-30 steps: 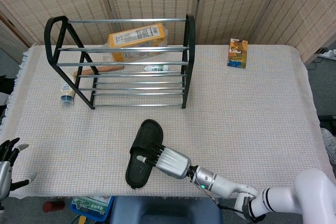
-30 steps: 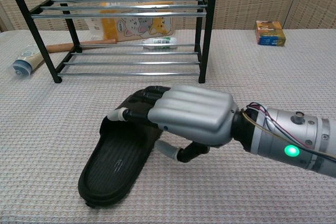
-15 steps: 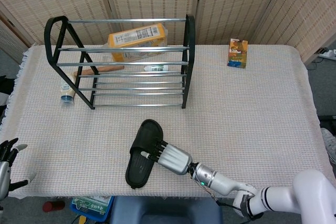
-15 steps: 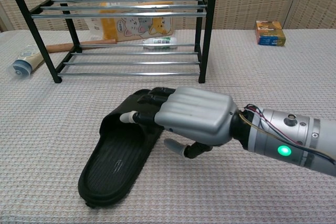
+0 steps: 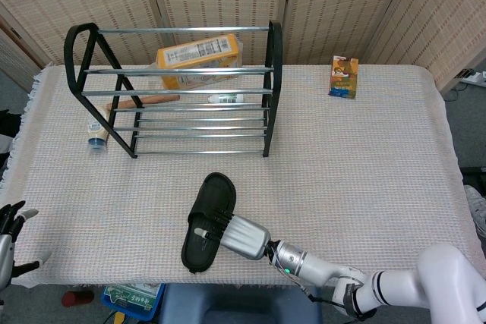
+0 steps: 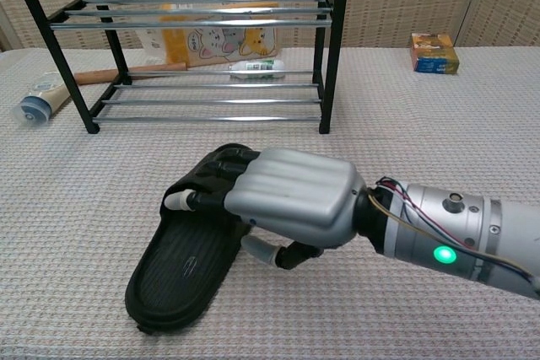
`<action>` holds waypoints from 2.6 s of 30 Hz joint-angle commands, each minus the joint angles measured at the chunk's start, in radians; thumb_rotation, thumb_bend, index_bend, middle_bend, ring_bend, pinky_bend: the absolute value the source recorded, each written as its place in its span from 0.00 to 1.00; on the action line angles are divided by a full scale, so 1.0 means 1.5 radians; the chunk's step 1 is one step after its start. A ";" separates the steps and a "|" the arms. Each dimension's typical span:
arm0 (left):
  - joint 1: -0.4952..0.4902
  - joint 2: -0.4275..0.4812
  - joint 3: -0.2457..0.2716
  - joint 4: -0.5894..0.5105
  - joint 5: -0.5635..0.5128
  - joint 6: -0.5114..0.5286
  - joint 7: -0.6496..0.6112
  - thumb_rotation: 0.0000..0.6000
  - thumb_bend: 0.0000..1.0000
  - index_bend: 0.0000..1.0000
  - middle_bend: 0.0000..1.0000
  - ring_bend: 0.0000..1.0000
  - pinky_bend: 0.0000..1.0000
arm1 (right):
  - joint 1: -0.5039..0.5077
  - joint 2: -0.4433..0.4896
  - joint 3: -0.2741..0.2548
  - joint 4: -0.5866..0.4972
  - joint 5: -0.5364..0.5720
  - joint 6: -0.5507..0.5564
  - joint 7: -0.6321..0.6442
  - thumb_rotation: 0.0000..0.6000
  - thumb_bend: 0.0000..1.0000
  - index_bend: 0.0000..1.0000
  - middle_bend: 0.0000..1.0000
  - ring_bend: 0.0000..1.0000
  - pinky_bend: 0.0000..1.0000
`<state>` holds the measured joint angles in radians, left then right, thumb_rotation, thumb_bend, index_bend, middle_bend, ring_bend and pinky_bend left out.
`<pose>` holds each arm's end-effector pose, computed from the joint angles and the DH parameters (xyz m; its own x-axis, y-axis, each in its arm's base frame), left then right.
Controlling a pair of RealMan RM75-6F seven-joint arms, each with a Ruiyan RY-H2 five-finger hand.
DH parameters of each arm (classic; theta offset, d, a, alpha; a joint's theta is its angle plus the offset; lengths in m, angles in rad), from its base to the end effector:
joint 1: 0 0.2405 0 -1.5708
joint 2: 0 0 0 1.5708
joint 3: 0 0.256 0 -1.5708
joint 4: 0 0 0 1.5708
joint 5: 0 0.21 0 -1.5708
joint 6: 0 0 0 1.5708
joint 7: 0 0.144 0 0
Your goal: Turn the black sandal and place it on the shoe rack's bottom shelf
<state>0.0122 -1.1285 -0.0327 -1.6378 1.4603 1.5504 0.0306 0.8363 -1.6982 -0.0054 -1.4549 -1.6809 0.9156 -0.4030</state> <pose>-0.3239 0.1461 0.1621 0.3927 -0.0042 0.9197 0.9133 0.1195 -0.3894 -0.0764 -0.2515 -0.0902 0.6813 -0.0179 0.7318 -0.3445 -0.8899 0.2989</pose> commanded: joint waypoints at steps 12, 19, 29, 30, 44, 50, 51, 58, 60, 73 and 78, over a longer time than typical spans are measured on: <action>-0.003 0.001 0.000 -0.001 0.005 -0.003 0.001 1.00 0.12 0.26 0.12 0.09 0.26 | 0.002 0.002 0.028 0.059 0.043 -0.014 -0.054 1.00 0.61 0.00 0.33 0.05 0.00; -0.006 0.004 -0.002 -0.003 0.003 -0.007 0.007 1.00 0.12 0.26 0.12 0.09 0.26 | 0.005 -0.004 0.037 0.075 0.050 -0.007 -0.035 1.00 0.59 0.00 0.33 0.05 0.00; -0.040 0.009 -0.010 0.005 0.051 -0.018 0.019 1.00 0.12 0.26 0.12 0.09 0.26 | -0.041 0.086 0.013 -0.016 -0.006 0.111 0.034 1.00 0.47 0.00 0.21 0.03 0.00; -0.046 0.009 -0.012 0.007 0.060 -0.018 0.021 1.00 0.12 0.26 0.12 0.09 0.26 | -0.051 0.101 0.012 -0.028 -0.006 0.127 0.031 1.00 0.47 0.00 0.20 0.03 0.00; -0.175 0.000 -0.012 0.016 0.259 -0.058 0.041 1.00 0.12 0.26 0.13 0.09 0.26 | -0.268 0.316 -0.001 -0.188 0.119 0.337 -0.015 1.00 0.26 0.00 0.20 0.03 0.00; -0.253 -0.016 0.000 0.005 0.361 -0.111 0.065 1.00 0.12 0.25 0.12 0.09 0.26 | -0.336 0.357 -0.009 -0.194 0.143 0.389 0.025 1.00 0.19 0.00 0.20 0.03 0.00; -0.268 -0.020 0.001 0.004 0.376 -0.123 0.067 1.00 0.12 0.25 0.13 0.09 0.26 | -0.344 0.361 -0.011 -0.193 0.147 0.393 0.032 1.00 0.19 0.00 0.20 0.03 0.00; -0.385 -0.044 -0.007 -0.028 0.415 -0.269 0.098 1.00 0.12 0.24 0.12 0.09 0.26 | -0.388 0.372 -0.006 -0.172 0.163 0.410 0.083 1.00 0.19 0.00 0.20 0.03 0.00; -0.414 -0.047 -0.011 -0.042 0.411 -0.311 0.102 1.00 0.12 0.23 0.12 0.09 0.26 | -0.394 0.373 -0.004 -0.167 0.164 0.411 0.089 1.00 0.19 0.00 0.20 0.03 0.00; -0.568 -0.105 -0.062 -0.068 0.304 -0.563 0.196 1.00 0.12 0.16 0.12 0.09 0.26 | -0.418 0.379 0.012 -0.145 0.167 0.394 0.121 1.00 0.19 0.00 0.20 0.03 0.00; -0.611 -0.146 -0.081 -0.047 0.249 -0.641 0.254 1.00 0.12 0.15 0.11 0.09 0.26 | -0.419 0.375 0.021 -0.133 0.169 0.379 0.134 1.00 0.19 0.00 0.20 0.03 0.00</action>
<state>-0.8740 -1.3184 -0.1370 -1.7230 1.8710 0.6314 0.3720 0.2084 -1.1354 0.0240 -1.6563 -1.4277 1.4858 -0.2038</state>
